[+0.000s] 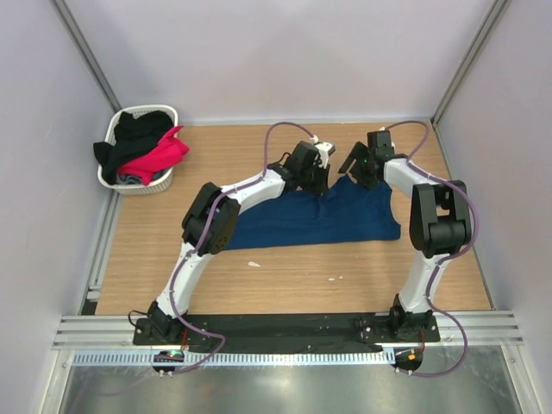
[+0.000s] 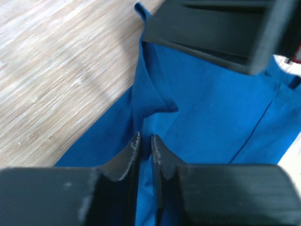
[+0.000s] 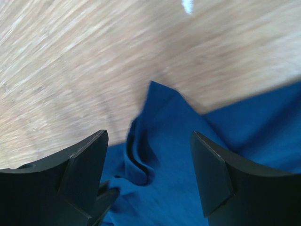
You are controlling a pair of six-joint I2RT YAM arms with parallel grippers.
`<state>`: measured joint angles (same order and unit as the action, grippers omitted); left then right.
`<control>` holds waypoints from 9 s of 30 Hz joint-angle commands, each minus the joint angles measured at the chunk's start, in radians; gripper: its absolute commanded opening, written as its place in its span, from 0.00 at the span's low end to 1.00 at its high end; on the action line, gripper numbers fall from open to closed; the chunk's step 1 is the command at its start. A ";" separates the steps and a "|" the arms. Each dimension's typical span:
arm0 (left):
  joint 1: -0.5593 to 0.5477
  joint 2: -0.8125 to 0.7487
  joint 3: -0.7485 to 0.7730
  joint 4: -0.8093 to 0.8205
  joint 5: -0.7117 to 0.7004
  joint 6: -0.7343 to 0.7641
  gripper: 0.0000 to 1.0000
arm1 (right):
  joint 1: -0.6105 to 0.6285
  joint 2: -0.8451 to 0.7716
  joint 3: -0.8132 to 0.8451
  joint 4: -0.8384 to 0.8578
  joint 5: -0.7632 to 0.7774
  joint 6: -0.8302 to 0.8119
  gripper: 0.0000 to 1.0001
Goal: Fold and stack the t-shirts
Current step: Fold the tshirt
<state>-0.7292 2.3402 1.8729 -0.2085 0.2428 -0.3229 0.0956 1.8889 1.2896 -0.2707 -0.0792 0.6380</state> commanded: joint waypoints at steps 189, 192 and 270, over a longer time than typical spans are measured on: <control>0.008 -0.680 -0.739 0.023 -0.165 -0.157 0.68 | 0.357 -0.378 -0.286 -0.111 0.246 -0.184 0.03; 0.008 -0.683 -0.747 0.023 -0.169 -0.156 0.68 | 0.392 -0.356 -0.303 -0.114 0.268 -0.175 0.10; -0.049 -0.582 -0.506 -0.030 -0.214 -0.208 0.58 | 0.093 -0.355 -0.139 -0.188 0.234 -0.199 0.67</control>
<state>-0.7959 1.8927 1.3209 -0.1352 0.0456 -0.7067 0.1925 1.6302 1.0256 -0.3676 0.1680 0.4824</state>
